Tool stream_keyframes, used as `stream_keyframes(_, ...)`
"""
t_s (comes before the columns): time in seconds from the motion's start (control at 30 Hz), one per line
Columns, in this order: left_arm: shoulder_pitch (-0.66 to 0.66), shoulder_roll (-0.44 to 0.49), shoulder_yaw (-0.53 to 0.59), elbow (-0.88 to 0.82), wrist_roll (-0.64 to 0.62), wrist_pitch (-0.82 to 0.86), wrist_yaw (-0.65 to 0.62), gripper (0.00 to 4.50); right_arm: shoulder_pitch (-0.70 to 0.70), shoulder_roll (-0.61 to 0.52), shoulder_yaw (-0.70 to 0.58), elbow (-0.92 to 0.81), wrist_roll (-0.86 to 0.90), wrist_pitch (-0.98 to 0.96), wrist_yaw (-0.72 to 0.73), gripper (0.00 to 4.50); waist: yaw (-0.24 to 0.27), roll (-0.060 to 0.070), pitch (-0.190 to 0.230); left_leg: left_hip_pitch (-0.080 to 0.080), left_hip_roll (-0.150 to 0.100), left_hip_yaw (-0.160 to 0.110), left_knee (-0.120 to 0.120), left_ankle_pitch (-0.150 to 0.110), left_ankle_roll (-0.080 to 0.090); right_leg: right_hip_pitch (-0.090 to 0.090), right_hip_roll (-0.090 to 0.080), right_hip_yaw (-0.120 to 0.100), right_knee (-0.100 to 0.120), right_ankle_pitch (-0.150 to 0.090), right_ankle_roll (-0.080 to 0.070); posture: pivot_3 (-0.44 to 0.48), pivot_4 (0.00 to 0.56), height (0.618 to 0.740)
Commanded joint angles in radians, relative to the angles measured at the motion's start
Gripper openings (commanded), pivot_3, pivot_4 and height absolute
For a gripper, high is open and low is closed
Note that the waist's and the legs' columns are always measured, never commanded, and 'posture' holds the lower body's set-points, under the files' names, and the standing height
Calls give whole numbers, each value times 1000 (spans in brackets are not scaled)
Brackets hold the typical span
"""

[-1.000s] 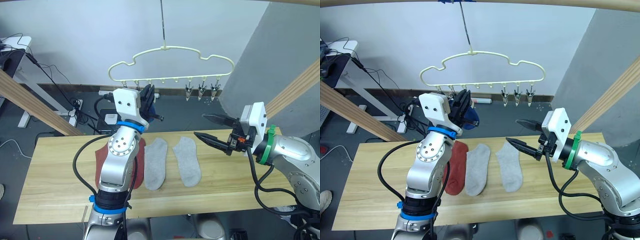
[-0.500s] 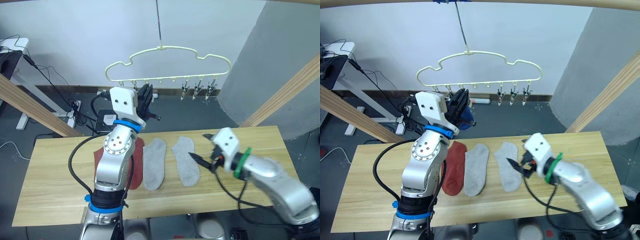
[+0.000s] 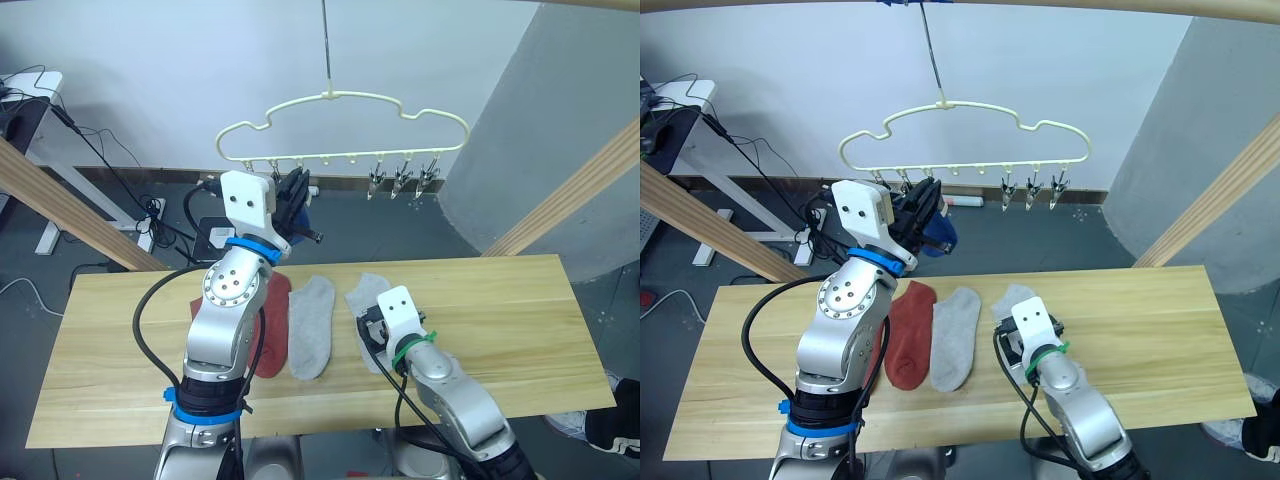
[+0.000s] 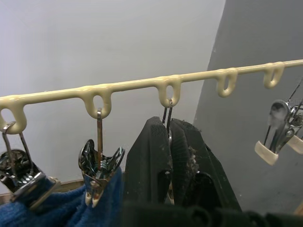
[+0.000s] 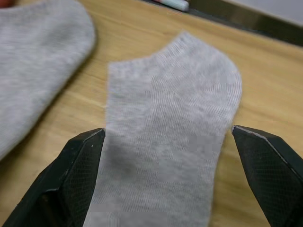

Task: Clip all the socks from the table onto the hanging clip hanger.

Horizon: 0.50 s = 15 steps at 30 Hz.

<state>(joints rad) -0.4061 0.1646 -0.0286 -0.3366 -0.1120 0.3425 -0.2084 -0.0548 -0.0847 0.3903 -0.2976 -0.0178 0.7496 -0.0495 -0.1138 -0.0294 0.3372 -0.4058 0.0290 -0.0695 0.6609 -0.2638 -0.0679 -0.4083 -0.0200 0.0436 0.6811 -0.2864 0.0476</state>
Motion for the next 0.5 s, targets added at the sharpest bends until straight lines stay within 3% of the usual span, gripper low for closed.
stream_keyframes(0.03,-8,5,10,-49,-13,-3,-6,0,7,53,-21,57,-7,-47,-18,4458,0,0,0,0,0,0,0,0,0,0,0,0,0,0,0,-226,347,740)
stream_keyframes(0.17,-4,5,11,-59,-27,4,-15,0,10,78,-21,144,-22,-70,-13,4458,0,0,0,0,0,0,0,0,0,0,0,0,0,0,0,-226,347,740)
stream_keyframes(0.27,-5,6,13,-62,-35,10,-22,0,17,83,-21,175,-33,-77,-5,3895,0,0,0,0,0,0,0,0,0,0,0,0,0,0,0,-210,339,740)
stream_keyframes(0.5,-10,18,24,-67,-74,27,-50,0,48,93,-63,191,-29,-75,7,1542,1,0,0,0,0,0,0,0,0,0,0,0,0,0,0,-208,334,740)
